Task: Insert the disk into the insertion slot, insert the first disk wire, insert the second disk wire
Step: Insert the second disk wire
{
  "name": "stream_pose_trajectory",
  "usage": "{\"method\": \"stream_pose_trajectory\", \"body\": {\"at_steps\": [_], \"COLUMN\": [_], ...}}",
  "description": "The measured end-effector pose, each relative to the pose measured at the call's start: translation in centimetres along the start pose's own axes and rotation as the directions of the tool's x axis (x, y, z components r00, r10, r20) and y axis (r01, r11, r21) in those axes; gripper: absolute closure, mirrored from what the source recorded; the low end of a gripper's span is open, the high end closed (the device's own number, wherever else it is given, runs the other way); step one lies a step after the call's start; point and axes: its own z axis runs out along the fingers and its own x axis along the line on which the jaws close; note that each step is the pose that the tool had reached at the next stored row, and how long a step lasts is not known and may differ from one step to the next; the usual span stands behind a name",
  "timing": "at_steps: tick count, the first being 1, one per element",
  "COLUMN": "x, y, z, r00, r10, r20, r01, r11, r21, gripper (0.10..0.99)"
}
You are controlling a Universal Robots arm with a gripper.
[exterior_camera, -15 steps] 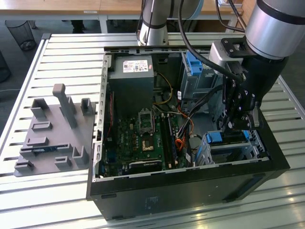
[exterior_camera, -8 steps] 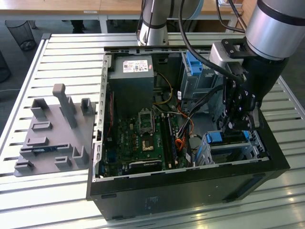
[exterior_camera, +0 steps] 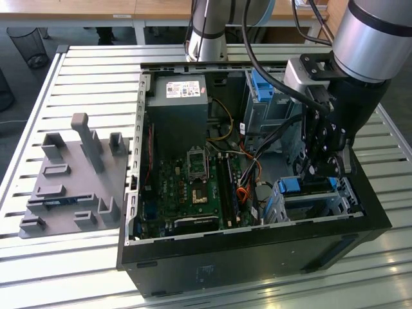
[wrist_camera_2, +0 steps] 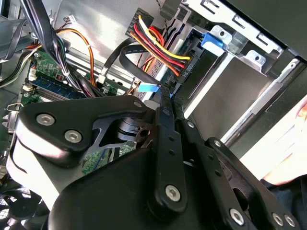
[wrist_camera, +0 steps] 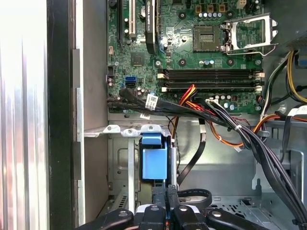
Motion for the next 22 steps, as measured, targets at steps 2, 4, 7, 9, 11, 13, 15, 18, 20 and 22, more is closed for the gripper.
{"method": "stream_pose_trajectory", "body": {"at_steps": [2, 4, 7, 9, 11, 13, 15, 18, 20, 22], "x": [0.0, 0.0, 0.0, 0.0, 0.0, 0.0, 0.0, 0.0, 0.01, 0.01], "y": [-0.04, -0.07, -0.13, -0.18, -0.24, -0.26, -0.29, -0.35, -0.37, -0.37], "z": [0.01, 0.02, 0.02, 0.02, 0.03, 0.03, 0.03, 0.05, 0.05, 0.03], "r00": [1.0, 1.0, 1.0, 1.0, 1.0, 1.0, 1.0, 1.0, 1.0, 1.0], "r10": [0.0, 0.0, 0.0, 0.0, 0.0, 0.0, 0.0, 0.0, 0.0, 0.0], "r20": [0.0, 0.0, 0.0001, 0.0, 0.0, 0.0, 0.0, 0.0, 0.0, 0.0], "r01": [0.0, 0.0, 0.0, 0.0, 0.0, 0.0, 0.0, 0.0, 0.0, 0.0], "r11": [1.0, 1.0, 1.0, 1.0, 1.0, 1.0, 1.0, 1.0, 1.0, 1.0], "r21": [0.0, 0.0, 0.0, 0.0, 0.0, 0.0, 0.0, 0.0, 0.0, 0.0], "gripper": [0.945, 0.945, 0.945, 0.945, 0.945, 0.945, 0.945, 0.945, 0.945, 0.945]}}
